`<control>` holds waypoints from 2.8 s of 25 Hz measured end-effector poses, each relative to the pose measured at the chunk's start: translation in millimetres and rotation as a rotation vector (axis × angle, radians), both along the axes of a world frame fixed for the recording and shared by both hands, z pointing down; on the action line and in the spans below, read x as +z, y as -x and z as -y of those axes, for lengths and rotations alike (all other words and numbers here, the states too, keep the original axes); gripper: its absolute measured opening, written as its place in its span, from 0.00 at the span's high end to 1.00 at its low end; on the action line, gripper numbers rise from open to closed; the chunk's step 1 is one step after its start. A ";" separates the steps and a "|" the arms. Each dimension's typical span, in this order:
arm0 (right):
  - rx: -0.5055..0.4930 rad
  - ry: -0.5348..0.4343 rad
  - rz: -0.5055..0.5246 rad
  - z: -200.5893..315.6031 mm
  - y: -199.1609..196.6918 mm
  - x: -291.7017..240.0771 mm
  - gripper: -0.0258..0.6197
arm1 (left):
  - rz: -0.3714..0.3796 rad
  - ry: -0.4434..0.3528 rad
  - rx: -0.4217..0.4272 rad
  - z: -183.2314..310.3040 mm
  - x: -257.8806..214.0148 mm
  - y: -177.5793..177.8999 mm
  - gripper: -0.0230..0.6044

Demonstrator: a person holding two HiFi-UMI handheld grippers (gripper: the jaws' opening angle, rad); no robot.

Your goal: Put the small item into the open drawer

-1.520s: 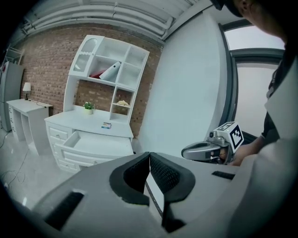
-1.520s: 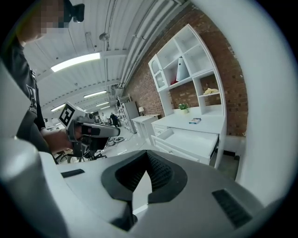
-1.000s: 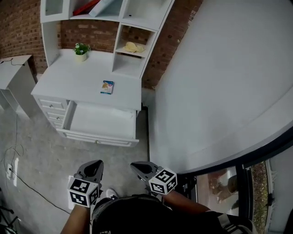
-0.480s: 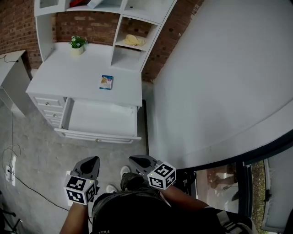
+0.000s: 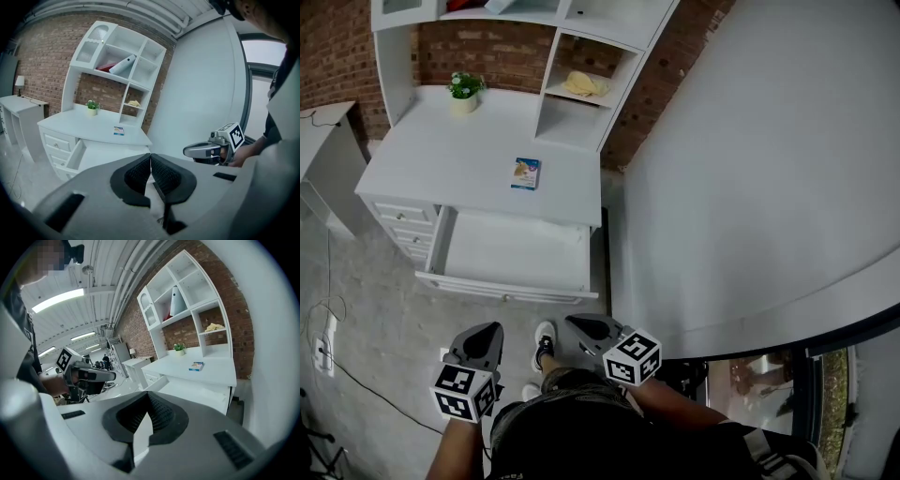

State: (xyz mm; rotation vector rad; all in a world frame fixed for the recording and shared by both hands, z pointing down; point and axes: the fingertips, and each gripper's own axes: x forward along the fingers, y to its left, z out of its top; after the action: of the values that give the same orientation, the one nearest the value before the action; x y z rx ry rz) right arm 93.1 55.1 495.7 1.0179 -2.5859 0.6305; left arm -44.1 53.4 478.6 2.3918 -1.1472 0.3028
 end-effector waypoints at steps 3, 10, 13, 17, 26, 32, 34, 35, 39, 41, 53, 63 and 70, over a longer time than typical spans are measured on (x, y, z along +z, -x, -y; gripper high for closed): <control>0.007 0.000 0.015 24.2 -1.5 0.8 0.96 | 0.012 -0.002 0.003 20.1 0.6 -1.4 0.93; 0.017 -0.011 0.027 91.5 -11.7 0.6 0.95 | 0.038 -0.008 0.004 85.6 -3.3 -10.3 0.93; 0.004 -0.034 0.010 120.3 -13.6 -5.2 0.95 | 0.040 -0.010 0.001 117.6 -8.8 -14.6 0.93; -0.010 -0.044 0.006 159.1 -19.5 -9.2 0.95 | 0.049 -0.020 0.001 158.7 -15.4 -24.0 0.93; -0.012 -0.033 0.034 234.0 -32.4 -1.3 0.95 | 0.056 0.005 -0.018 229.5 -2.2 -35.5 0.93; 0.030 -0.027 0.026 263.1 -39.1 6.2 0.95 | 0.079 -0.002 -0.023 253.0 -2.7 -31.7 0.93; 0.047 -0.022 0.021 269.9 -36.5 6.8 0.95 | 0.088 -0.005 -0.018 259.4 -2.1 -26.0 0.93; 0.055 -0.021 0.017 273.2 -34.0 7.2 0.95 | 0.086 -0.003 -0.015 262.9 -1.0 -22.6 0.93; 0.101 -0.015 0.013 286.3 -21.8 8.3 0.95 | 0.078 0.014 0.024 275.7 5.7 -10.8 0.93; 0.136 -0.005 0.014 290.5 -15.1 8.6 0.95 | 0.068 0.013 0.055 281.1 4.2 -5.2 0.93; 0.261 0.017 -0.077 335.7 34.1 25.6 0.95 | 0.079 0.017 0.185 309.4 19.9 43.3 0.93; 0.351 0.092 -0.192 422.4 50.3 80.2 0.80 | 0.084 0.060 0.208 317.9 37.9 77.5 0.93; 0.416 0.132 -0.269 480.3 47.6 121.9 0.66 | 0.076 0.090 0.149 330.0 45.0 100.1 0.93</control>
State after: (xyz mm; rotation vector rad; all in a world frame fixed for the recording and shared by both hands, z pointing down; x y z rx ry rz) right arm 45.4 -425.2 617.6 1.4966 -2.0874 0.6941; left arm -144.1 -276.5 523.6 2.4080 -0.9683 0.4881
